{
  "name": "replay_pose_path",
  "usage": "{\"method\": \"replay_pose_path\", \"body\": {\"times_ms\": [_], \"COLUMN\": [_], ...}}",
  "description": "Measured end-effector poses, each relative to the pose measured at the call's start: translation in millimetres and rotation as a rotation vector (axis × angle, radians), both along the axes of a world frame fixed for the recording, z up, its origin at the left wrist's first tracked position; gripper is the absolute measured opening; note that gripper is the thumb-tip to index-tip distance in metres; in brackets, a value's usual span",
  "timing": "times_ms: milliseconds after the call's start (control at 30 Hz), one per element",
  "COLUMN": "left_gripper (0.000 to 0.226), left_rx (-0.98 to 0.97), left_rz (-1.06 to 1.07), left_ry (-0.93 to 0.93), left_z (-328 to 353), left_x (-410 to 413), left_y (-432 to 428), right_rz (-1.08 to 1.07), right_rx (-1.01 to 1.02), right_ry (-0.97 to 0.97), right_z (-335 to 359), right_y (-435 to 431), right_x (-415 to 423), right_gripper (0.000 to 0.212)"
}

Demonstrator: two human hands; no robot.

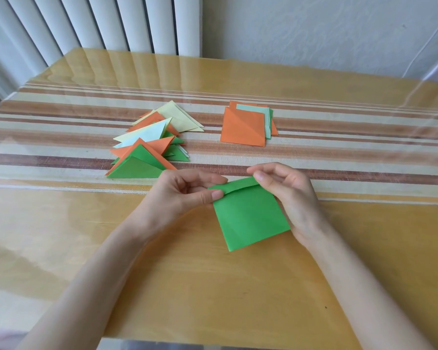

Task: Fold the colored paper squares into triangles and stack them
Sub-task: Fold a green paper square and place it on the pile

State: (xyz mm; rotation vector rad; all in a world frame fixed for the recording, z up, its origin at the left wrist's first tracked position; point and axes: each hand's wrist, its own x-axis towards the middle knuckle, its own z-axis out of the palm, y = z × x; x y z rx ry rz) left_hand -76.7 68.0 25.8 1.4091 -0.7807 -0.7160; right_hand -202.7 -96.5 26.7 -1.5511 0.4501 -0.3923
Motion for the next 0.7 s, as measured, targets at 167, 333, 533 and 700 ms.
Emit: {"method": "replay_pose_path", "body": {"times_ms": [167, 333, 533, 700], "left_gripper": [0.017, 0.021, 0.014, 0.005], "left_rx": [0.047, 0.076, 0.063, 0.068], "left_rz": [-0.001, -0.017, -0.034, -0.016], "left_ry": [-0.079, -0.112, -0.029, -0.023], "left_z": [-4, -4, -4, -5], "left_x": [2, 1, 2, 2], "left_y": [0, 0, 1, 1], "right_rz": [0.121, 0.213, 0.215, 0.24], "right_rx": [-0.745, -0.685, -0.289, -0.224], "right_ry": [-0.016, 0.004, 0.03, 0.042], "right_z": [0, -4, 0, -1], "right_y": [2, 12, 14, 14], "right_x": [3, 4, 4, 4], "right_gripper": [0.027, 0.01, 0.012, 0.012]}}
